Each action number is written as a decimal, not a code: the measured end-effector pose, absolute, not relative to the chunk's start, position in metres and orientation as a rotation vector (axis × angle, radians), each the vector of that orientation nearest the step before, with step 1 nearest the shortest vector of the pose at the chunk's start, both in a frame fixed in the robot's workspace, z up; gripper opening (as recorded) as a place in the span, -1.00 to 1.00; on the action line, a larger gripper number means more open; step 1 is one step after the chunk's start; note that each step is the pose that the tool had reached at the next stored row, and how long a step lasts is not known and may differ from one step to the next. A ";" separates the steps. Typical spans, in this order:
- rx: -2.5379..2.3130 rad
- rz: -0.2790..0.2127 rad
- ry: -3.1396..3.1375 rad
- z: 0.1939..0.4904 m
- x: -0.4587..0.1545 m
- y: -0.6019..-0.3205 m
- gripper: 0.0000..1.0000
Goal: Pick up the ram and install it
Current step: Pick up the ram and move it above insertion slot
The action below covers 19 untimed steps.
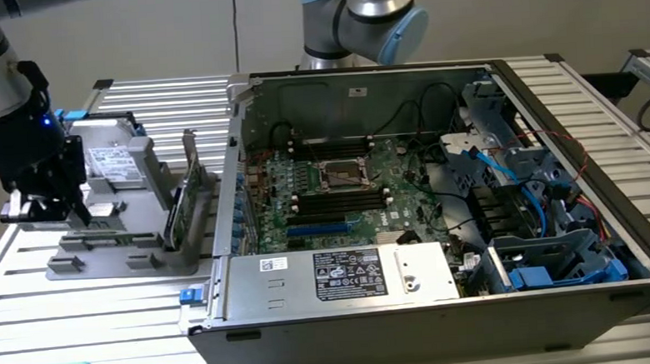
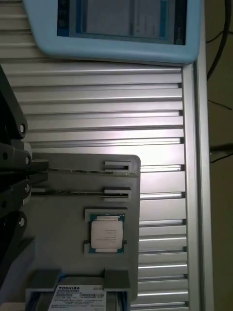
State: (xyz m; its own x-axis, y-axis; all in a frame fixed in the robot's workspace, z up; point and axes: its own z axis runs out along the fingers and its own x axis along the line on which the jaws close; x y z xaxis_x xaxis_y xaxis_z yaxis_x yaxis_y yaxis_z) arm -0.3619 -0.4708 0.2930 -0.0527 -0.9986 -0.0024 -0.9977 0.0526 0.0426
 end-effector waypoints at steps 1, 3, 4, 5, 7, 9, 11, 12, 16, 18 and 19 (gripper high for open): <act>2.142 -0.049 -2.259 0.297 -0.361 -0.471 -0.73; 2.140 -0.048 -2.259 0.306 -0.359 -0.471 -0.73; 2.140 -0.048 -2.259 0.311 -0.356 -0.471 -0.73; 2.140 -0.048 -2.259 0.315 -0.354 -0.471 -0.73; 2.140 -0.048 -2.259 0.325 -0.347 -0.471 -0.73; 2.140 -0.048 -2.259 0.334 -0.341 -0.471 -0.73; 2.140 -0.048 -2.259 0.343 -0.335 -0.471 -0.73; 2.140 -0.048 -2.259 0.347 -0.331 -0.471 -0.73; 2.140 -0.048 -2.259 0.366 -0.316 -0.471 -0.73; 2.140 -0.048 -2.259 0.375 -0.308 -0.471 -0.73; 2.140 -0.048 -2.259 0.379 -0.303 -0.471 -0.73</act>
